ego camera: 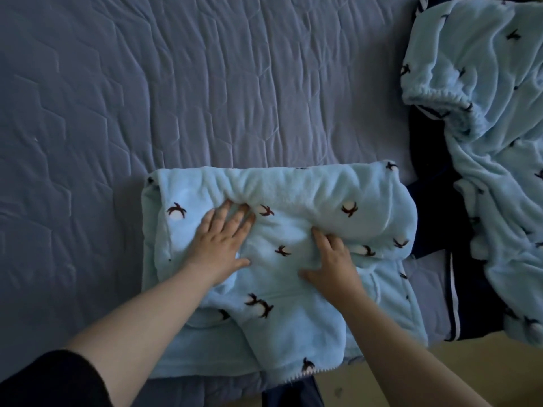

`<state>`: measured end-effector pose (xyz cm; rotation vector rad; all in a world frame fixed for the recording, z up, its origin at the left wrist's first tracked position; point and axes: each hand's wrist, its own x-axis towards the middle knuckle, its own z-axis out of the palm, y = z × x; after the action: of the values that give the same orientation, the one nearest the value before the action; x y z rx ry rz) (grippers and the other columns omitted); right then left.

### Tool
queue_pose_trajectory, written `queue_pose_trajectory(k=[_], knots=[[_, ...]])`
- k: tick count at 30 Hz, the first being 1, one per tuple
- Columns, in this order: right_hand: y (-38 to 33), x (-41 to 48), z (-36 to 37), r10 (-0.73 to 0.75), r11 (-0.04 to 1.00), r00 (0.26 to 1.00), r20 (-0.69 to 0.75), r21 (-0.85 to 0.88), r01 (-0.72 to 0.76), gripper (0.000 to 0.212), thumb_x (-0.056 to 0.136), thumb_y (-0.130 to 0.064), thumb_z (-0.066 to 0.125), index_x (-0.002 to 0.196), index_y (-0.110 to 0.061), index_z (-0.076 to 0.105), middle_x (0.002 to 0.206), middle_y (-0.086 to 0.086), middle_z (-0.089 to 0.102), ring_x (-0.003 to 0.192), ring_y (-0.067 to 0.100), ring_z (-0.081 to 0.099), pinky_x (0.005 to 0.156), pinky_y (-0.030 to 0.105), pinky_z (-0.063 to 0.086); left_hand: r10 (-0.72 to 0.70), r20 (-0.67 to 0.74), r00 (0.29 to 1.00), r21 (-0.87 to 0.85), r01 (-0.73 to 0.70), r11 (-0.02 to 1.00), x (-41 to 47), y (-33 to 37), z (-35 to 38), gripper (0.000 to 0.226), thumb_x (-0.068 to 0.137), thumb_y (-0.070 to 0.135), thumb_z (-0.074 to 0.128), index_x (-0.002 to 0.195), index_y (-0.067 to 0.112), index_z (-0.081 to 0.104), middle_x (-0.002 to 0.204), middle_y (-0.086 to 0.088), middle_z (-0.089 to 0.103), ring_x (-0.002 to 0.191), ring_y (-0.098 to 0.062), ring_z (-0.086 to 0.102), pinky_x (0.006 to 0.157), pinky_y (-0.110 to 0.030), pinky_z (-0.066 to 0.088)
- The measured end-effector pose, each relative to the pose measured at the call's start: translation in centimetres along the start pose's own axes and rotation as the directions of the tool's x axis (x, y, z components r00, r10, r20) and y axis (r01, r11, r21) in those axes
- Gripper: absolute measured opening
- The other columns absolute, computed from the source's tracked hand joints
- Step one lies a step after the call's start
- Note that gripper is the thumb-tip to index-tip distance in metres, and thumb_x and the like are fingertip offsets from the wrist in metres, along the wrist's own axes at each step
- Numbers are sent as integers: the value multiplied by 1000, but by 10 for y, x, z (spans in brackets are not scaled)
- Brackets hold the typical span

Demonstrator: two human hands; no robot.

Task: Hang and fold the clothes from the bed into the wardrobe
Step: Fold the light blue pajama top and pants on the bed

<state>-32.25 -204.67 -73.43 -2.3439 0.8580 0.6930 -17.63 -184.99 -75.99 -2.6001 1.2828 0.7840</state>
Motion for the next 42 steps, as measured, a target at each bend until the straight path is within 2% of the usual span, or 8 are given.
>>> queue_pose_trajectory(k=[5,8,12,25,28,31,36,42], knots=[[-13,18,-43,-306,951,908,-286,-135,279,42,78,-25,77,114,-8,64,110,10,58,103,33,54,84,41,49,64,-338,939,-209,-141,968,8,-5,-46,73,64,47,81,124,13,58,124,-8,54,113,-32,50,97,-43,39],[-34,41,-74,-436,893,839,-325,-272,358,65,73,-23,80,131,-13,54,133,14,48,121,36,45,100,50,42,-9,-268,963,-222,-53,974,28,-19,-72,99,62,53,79,144,17,36,145,-9,36,132,-31,34,109,-42,24],[-48,83,-104,-323,835,945,42,-458,306,107,73,-42,78,154,-22,10,155,7,23,146,25,17,118,53,7,-135,7,991,-154,135,979,53,-43,-86,119,57,65,75,150,20,16,153,-4,24,140,-24,25,114,-41,21],[-37,124,-102,-153,890,972,177,-404,214,107,60,-52,81,147,-30,23,139,3,46,130,27,42,109,43,31,-160,274,948,-171,212,962,69,-56,-70,145,42,80,70,150,28,-10,155,-4,17,143,-26,17,116,-42,15],[-42,127,-120,-90,900,946,312,-382,211,110,63,-51,79,151,-31,15,144,6,43,134,29,36,106,44,35,-191,231,954,-148,228,962,66,-69,-78,128,46,75,73,148,22,18,148,-5,34,136,-26,32,111,-39,27],[-41,121,-128,-103,806,955,277,-540,244,87,64,-53,77,138,-25,41,131,5,54,124,27,45,103,42,33,-191,129,973,-140,209,968,65,-65,-82,82,45,66,79,110,24,52,116,0,59,109,-24,56,87,-33,43],[-33,104,-136,-173,855,972,156,-466,227,49,68,-45,74,110,-23,61,112,3,58,110,25,51,84,33,41,-195,20,981,-189,195,962,59,-55,-102,58,47,60,81,81,29,44,98,4,62,94,-23,61,66,-29,33],[-43,101,-181,-273,871,957,-95,-447,204,40,69,-43,72,101,-24,58,99,3,68,94,30,63,74,33,36,-195,-172,966,-156,168,973,66,-60,-156,58,55,52,82,93,20,53,101,-5,60,98,-32,59,69,-33,35]])
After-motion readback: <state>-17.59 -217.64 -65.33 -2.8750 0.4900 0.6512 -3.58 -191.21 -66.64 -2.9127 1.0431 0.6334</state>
